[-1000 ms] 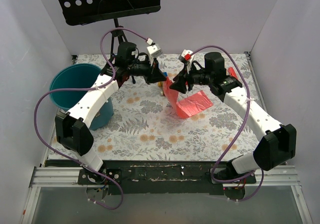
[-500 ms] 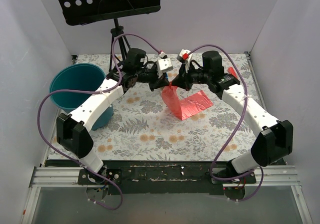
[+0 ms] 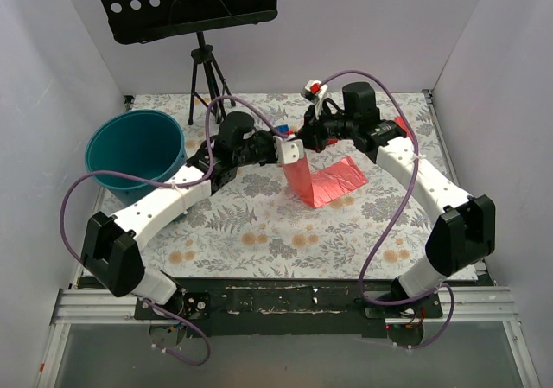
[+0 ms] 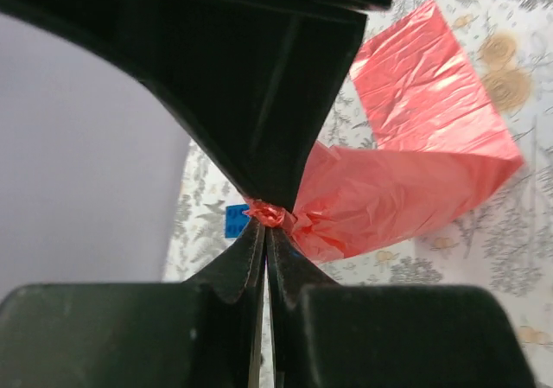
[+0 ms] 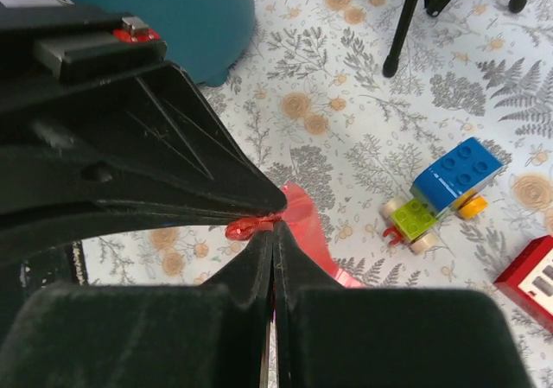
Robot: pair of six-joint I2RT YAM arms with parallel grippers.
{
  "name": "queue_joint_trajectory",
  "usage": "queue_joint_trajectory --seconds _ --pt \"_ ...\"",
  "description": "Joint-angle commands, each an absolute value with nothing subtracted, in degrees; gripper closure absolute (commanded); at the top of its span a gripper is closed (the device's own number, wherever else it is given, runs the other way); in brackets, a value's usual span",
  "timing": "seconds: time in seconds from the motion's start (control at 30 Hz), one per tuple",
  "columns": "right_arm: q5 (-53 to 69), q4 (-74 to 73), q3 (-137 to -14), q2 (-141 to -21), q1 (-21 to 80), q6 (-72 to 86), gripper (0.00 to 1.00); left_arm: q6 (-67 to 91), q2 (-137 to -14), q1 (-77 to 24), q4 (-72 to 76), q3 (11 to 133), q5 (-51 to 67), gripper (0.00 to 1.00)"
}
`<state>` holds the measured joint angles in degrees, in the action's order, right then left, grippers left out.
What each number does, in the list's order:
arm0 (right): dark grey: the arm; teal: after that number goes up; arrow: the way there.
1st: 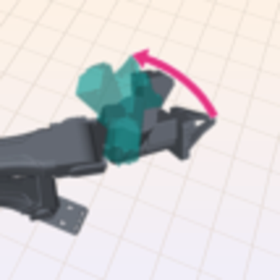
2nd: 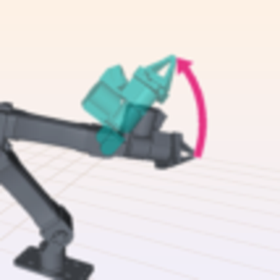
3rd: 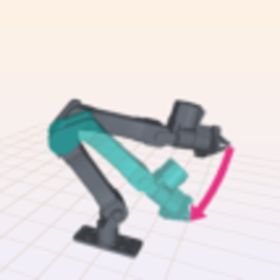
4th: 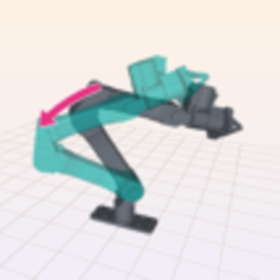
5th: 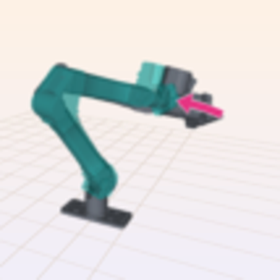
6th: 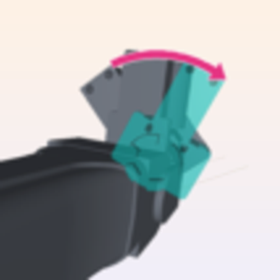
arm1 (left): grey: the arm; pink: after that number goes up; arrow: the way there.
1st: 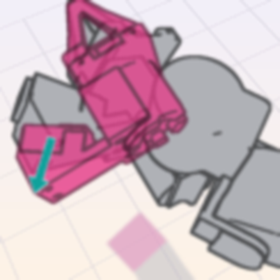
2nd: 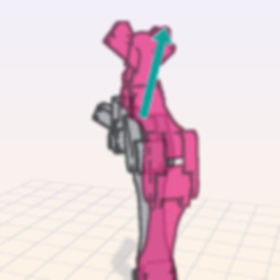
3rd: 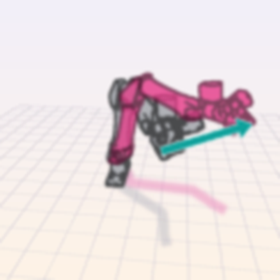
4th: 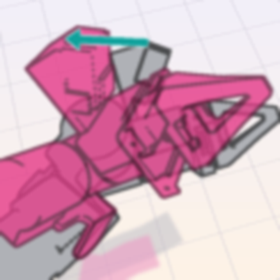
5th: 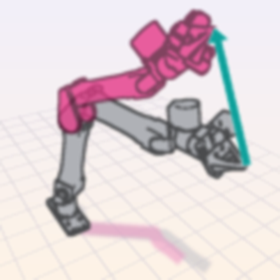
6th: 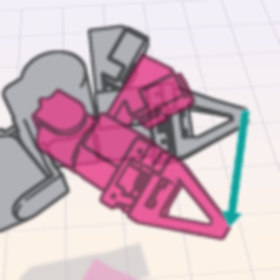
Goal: Put the trash bags into the trash bin
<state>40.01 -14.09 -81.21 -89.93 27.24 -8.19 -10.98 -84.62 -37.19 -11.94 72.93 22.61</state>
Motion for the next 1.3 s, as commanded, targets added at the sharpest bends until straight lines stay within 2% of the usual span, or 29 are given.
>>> queue_joint_trajectory --seconds 0.0,0.3,0.63,0.8,0.93,1.13,1.27 --pt "41.3 -10.7 -80.6 -86.4 29.1 -2.3 0.99 -24.2 -80.6 -39.7 1.6 66.6 18.5 1.00" --pt "27.9 -12.9 -84.0 -90.6 29.0 -0.4 0.99 -27.2 -75.7 -42.3 4.1 64.2 24.5 1.00" --pt "35.5 -19.2 -90.5 -87.6 29.3 0.2 0.99 -28.2 -82.5 -42.5 1.9 65.7 20.3 1.00" --pt "32.2 -24.4 -88.7 -87.0 29.3 -5.3 0.99 -26.5 -82.4 -42.5 2.1 65.7 15.0 1.00" --pt "28.7 -25.6 -84.0 -85.8 29.2 -8.0 0.99 -19.8 -83.5 -41.8 3.1 70.6 13.0 1.00" --pt "27.1 -24.5 -84.3 -83.8 29.2 -8.8 0.99 -19.2 -84.7 -41.7 2.2 72.0 12.9 1.00" --pt "30.2 -21.8 -84.9 -82.6 29.2 -6.2 0.99 -19.8 -84.4 -41.7 0.4 71.1 17.9 1.00"
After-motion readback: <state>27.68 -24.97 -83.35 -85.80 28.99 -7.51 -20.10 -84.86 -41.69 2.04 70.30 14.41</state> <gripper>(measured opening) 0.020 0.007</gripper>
